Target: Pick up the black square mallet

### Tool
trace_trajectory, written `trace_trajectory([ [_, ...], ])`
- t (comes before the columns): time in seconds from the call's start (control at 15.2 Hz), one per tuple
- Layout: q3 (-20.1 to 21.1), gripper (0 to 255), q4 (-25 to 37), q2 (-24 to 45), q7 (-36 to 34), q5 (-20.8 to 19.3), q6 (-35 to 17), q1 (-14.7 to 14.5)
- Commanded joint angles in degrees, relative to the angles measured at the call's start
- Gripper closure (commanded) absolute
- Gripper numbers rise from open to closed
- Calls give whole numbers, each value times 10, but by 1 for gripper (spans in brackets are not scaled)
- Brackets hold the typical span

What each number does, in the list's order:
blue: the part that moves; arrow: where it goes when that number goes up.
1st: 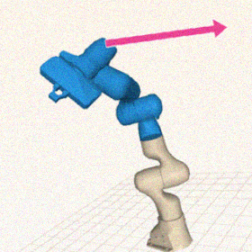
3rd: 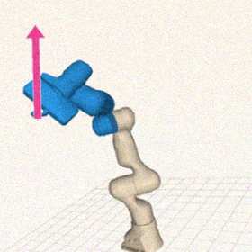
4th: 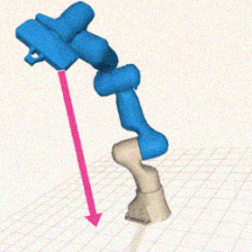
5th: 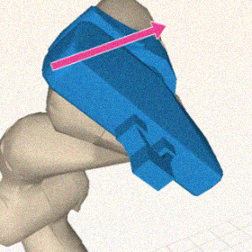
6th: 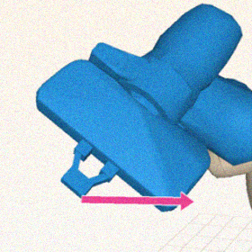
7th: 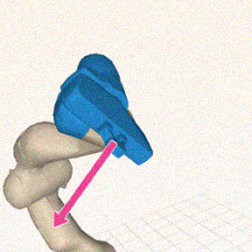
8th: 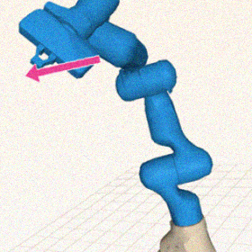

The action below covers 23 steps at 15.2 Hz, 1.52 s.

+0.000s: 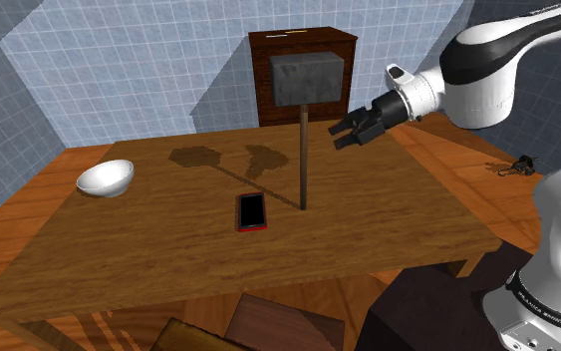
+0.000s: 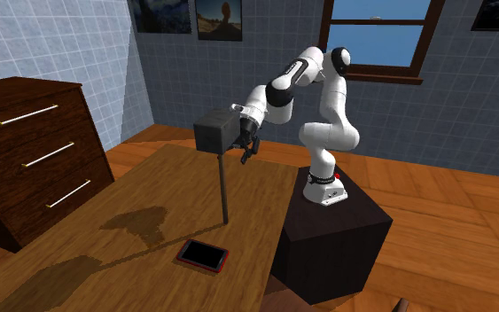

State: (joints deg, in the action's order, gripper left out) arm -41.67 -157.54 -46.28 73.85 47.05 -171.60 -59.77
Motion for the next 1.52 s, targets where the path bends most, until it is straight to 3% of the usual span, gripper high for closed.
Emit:
trace_trajectory([
  [0.0, -110, 0, 19, -55, 127, 29, -77, -148],
  [0.13, -190, 0, 39, -139, 213, 8, -140, -266],
  [0.2, -219, 0, 49, -182, 247, -14, -161, -312],
  [0.26, -233, 0, 54, -205, 262, -30, -170, -335],
  [0.86, -294, 0, 35, -261, 304, -63, -212, -366],
  [0.92, -293, 255, 34, -262, 304, -63, -212, -365],
  [1.45, -293, 255, 33, -261, 304, -63, -211, -363],
])
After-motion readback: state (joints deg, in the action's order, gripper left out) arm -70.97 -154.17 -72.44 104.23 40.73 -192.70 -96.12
